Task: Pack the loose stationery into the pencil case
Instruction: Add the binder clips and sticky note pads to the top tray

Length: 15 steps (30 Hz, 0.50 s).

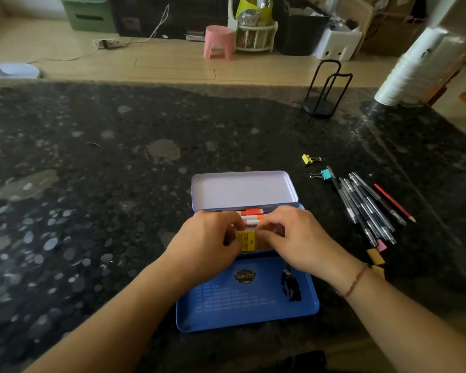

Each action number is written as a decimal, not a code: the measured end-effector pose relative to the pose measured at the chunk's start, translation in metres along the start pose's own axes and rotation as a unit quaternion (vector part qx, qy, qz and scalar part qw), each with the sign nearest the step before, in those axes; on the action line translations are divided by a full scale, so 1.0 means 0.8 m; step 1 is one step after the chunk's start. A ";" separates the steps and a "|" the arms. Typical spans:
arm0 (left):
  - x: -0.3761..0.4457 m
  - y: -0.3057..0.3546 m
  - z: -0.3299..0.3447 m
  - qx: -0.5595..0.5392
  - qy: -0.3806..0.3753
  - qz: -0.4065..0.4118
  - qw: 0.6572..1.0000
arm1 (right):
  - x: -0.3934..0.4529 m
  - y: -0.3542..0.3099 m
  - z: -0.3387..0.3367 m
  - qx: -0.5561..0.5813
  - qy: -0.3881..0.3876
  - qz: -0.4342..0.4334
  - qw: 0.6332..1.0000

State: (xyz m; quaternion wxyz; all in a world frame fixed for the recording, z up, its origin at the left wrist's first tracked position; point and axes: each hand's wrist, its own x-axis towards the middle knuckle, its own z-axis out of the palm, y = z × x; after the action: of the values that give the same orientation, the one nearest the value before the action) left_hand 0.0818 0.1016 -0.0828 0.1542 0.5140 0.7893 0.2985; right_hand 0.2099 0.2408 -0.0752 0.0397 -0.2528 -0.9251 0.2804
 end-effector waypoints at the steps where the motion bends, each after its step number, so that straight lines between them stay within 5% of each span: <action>1: 0.000 -0.002 0.001 0.012 -0.002 0.007 1.000 | 0.001 0.001 0.003 -0.017 -0.001 -0.001 1.000; 9: 0.003 -0.006 0.010 0.048 0.039 0.036 0.997 | -0.002 0.005 0.013 -0.050 0.050 -0.034 0.997; 15: 0.005 -0.009 0.012 0.072 -0.001 0.089 0.993 | -0.009 0.000 -0.013 -0.038 -0.002 -0.031 0.999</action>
State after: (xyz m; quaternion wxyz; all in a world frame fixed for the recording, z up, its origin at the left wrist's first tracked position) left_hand 0.0800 0.1057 -0.0947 0.0908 0.5921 0.7599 0.2526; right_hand 0.2181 0.2424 -0.0663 0.0369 -0.2245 -0.9427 0.2439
